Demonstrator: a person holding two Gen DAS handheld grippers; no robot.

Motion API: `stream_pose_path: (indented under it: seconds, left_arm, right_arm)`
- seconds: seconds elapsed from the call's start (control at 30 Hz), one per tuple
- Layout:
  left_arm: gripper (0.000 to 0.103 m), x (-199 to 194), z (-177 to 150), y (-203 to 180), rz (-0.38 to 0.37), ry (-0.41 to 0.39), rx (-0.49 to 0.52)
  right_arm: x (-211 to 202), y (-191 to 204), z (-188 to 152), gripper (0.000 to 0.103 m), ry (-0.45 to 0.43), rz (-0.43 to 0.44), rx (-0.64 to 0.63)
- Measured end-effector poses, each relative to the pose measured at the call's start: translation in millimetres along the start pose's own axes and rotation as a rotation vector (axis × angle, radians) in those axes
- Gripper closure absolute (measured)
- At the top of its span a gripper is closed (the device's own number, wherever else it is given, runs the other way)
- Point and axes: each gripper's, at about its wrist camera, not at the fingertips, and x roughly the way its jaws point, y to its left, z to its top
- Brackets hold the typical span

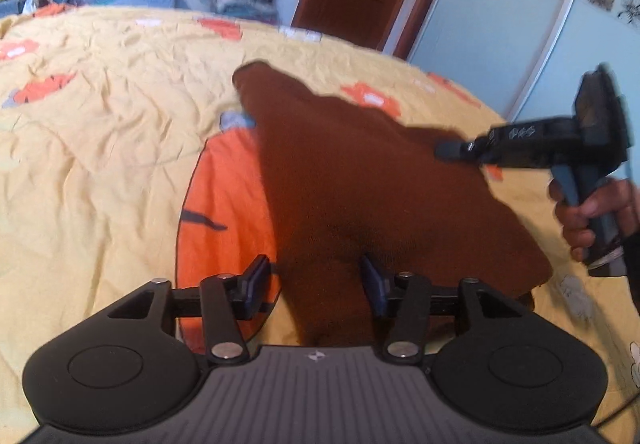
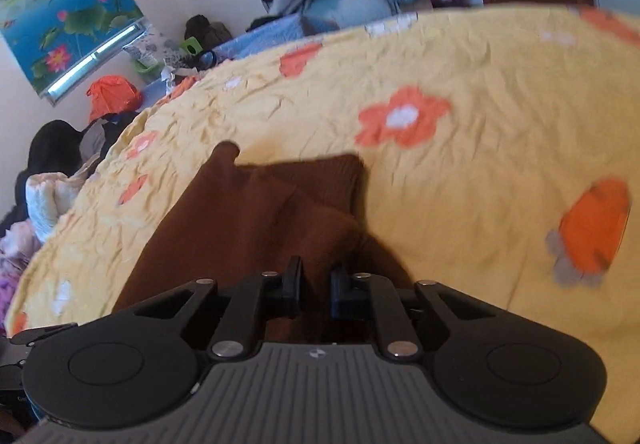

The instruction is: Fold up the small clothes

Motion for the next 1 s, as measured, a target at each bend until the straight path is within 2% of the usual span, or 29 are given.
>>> stream_pose_path:
  seconds: [0.07, 0.13, 0.17, 0.2, 0.27, 0.3, 0.33, 0.43, 0.5, 0.53, 0.57, 0.6, 0.63, 0.67, 0.73, 0.8, 0.83, 0.87, 0.9, 0.93, 0.97, 1.0]
  left_arm:
    - [0.048, -2, -2, 0, 0.005, 0.001, -0.001]
    - [0.047, -6, 1, 6, -0.004, 0.008, -0.037]
    - [0.046, -8, 4, 11, -0.015, 0.01, -0.067]
    - [0.045, -11, 10, 20, -0.031, 0.006, -0.113]
    - [0.038, -13, 26, 39, -0.066, -0.007, -0.224]
    - [0.036, -11, 35, 49, -0.082, -0.008, -0.278]
    - [0.036, -6, 43, 57, -0.104, 0.0, -0.317]
    - [0.036, 31, 63, 75, -0.175, 0.081, -0.425]
    - [0.038, 58, 68, 77, -0.221, 0.136, -0.467]
    - [0.039, 65, 72, 74, -0.224, 0.133, -0.465]
    - [0.041, 70, 76, 67, -0.211, 0.137, -0.441]
    - [0.062, 75, 82, 58, -0.178, 0.144, -0.39]
    - [0.069, 77, 85, 47, -0.146, 0.143, -0.328]
    - [0.07, 74, 88, 34, -0.115, 0.118, -0.25]
    - [0.071, 66, 86, 9, -0.067, 0.069, -0.078]
    - [0.07, 64, 74, -12, 0.003, 0.026, 0.11]
    - [0.067, 68, 66, -17, 0.038, 0.016, 0.164]
    - [0.066, 69, 60, -17, 0.049, -0.013, 0.175]
    - [0.065, 65, 56, -13, 0.044, -0.034, 0.155]
    - [0.062, 60, 55, -9, 0.032, -0.031, 0.117]
    - [0.06, 53, 56, -1, 0.01, -0.015, 0.061]
    - [0.055, 47, 56, 6, -0.025, 0.008, 0.008]
  right_arm:
    - [5, -24, -2, 0.088, 0.02, -0.027, 0.061]
    - [7, -36, -10, 0.081, 0.015, 0.018, 0.116]
    - [0, -37, -10, 0.064, 0.008, 0.037, 0.146]
    - [-7, -39, -11, 0.03, -0.002, 0.048, 0.191]
    - [-30, -44, -16, 0.0, -0.081, 0.049, 0.263]
    - [-41, -47, -19, 0.001, -0.14, 0.047, 0.28]
    - [-48, -50, -20, 0.001, -0.159, 0.064, 0.296]
    - [-32, -56, -22, 0.003, -0.068, 0.101, 0.359]
    - [-7, -48, -24, 0.005, 0.008, 0.073, 0.335]
    - [4, -42, -26, 0.005, 0.019, 0.074, 0.315]
    - [11, -33, -26, 0.013, 0.009, 0.088, 0.287]
    - [21, -27, -26, 0.045, 0.029, 0.117, 0.282]
    - [27, -22, -26, 0.066, 0.032, 0.128, 0.274]
    - [33, -16, -26, 0.068, 0.03, 0.113, 0.235]
    - [28, -8, -27, 0.07, -0.016, 0.102, 0.161]
    - [17, -13, -33, 0.073, -0.066, 0.1, 0.16]
    - [13, -19, -38, 0.074, -0.088, 0.1, 0.179]
    - [14, -27, -44, 0.073, -0.1, 0.097, 0.213]
    - [17, -33, -49, 0.059, -0.104, 0.102, 0.258]
    - [19, -39, -52, 0.055, -0.107, 0.11, 0.31]
    - [19, -42, -54, 0.046, -0.111, 0.139, 0.355]
    - [18, -41, -53, 0.032, -0.087, 0.159, 0.381]
